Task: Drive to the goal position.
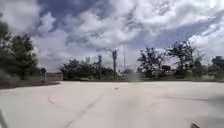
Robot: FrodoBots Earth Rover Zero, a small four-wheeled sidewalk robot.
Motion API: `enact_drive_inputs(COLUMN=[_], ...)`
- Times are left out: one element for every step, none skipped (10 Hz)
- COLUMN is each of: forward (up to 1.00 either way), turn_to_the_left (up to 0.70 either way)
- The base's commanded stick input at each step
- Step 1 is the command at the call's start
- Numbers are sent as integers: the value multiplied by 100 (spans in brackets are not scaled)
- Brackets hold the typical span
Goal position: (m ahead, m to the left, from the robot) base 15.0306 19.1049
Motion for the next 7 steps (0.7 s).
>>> enact_drive_inputs(forward=[69,69,69,69,69,69,69], turn_to_the_left=[1,1,1,1,1,1,1])
